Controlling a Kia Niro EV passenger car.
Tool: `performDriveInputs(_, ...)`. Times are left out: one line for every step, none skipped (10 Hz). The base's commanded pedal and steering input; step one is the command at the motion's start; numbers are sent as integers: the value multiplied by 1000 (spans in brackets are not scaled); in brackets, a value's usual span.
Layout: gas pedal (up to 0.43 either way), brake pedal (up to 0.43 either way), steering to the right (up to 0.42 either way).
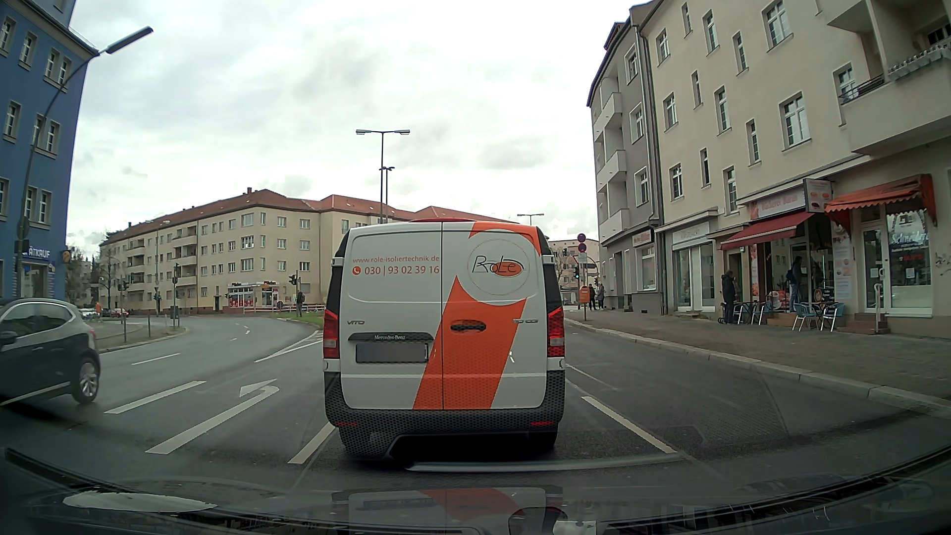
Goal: Follow the waypoints while adhering to traffic rules and regulations
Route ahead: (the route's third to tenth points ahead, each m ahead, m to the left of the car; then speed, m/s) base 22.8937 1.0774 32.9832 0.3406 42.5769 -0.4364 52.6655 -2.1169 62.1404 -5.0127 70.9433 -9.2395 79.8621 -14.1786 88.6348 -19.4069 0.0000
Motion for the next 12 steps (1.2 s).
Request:
performDriveInputs(0, 384, -26)
performDriveInputs(0, 384, -26)
performDriveInputs(0, 384, -26)
performDriveInputs(0, 390, -26)
performDriveInputs(0, 390, -26)
performDriveInputs(0, 384, -26)
performDriveInputs(0, 378, -26)
performDriveInputs(0, 226, -26)
performDriveInputs(0, 18, -26)
performDriveInputs(0, 12, -26)
performDriveInputs(0, 12, -26)
performDriveInputs(0, 12, -26)
